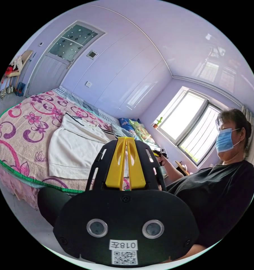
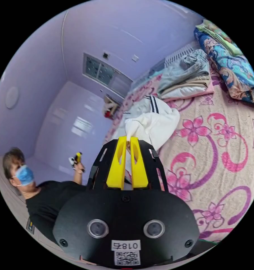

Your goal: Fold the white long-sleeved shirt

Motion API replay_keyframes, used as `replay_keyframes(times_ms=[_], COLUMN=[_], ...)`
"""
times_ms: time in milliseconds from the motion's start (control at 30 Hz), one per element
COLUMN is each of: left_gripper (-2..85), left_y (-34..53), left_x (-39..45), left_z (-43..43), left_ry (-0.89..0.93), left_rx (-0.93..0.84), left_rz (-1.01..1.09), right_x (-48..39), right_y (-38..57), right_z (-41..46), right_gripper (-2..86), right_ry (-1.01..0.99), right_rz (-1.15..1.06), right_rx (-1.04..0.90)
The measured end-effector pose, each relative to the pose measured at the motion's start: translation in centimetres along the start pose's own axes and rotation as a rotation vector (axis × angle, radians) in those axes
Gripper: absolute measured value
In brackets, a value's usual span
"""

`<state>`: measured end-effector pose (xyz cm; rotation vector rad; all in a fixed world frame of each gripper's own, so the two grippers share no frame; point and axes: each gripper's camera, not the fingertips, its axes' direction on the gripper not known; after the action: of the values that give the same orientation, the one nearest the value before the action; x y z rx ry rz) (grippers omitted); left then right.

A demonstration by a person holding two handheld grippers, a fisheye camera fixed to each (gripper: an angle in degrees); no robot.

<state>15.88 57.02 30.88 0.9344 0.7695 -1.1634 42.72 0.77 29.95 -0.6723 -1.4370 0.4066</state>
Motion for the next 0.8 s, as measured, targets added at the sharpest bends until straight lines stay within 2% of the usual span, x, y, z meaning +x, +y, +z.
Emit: replay_keyframes(times_ms=[67,200,300,500,633,700,767,800], left_gripper=[-1.0,-1.0,-1.0,-1.0,-1.0,-1.0,-1.0,-1.0], left_y=[0.3,1.4,2.0,2.7,2.8,2.6,2.1,1.7], left_x=[-2.0,-7.0,-10.2,-14.6,-15.9,-16.4,-16.7,-16.8], left_z=[-0.3,-0.6,-0.8,-2.7,-4.1,-4.4,-4.1,-3.8], left_ry=[0.036,0.066,0.087,0.066,0.037,0.022,0.017,0.017], left_rx=[0.028,0.073,0.105,0.185,0.232,0.248,0.246,0.242], left_rz=[-0.035,-0.120,-0.179,-0.237,-0.269,-0.287,-0.300,-0.307], right_x=[-0.8,-4.2,-6.9,-11.6,-9.9,-8.0,-5.2,-4.6], right_y=[-2.2,-5.9,-9.4,-17.3,-21.0,-21.4,-21.1,-20.8], right_z=[-2.4,-2.2,1.9,19.6,36.4,43.8,53.2,55.2], right_gripper=[1.3,1.3,1.4,2.0,3.3,5.6,14.9,16.0], right_ry=[-0.232,-0.253,-0.302,-0.349,-0.277,-0.238,-0.173,-0.161], right_rz=[0.051,0.030,0.019,-0.036,0.049,0.093,0.135,0.145], right_rx=[0.176,0.292,0.306,0.124,-0.022,-0.064,-0.174,-0.215])
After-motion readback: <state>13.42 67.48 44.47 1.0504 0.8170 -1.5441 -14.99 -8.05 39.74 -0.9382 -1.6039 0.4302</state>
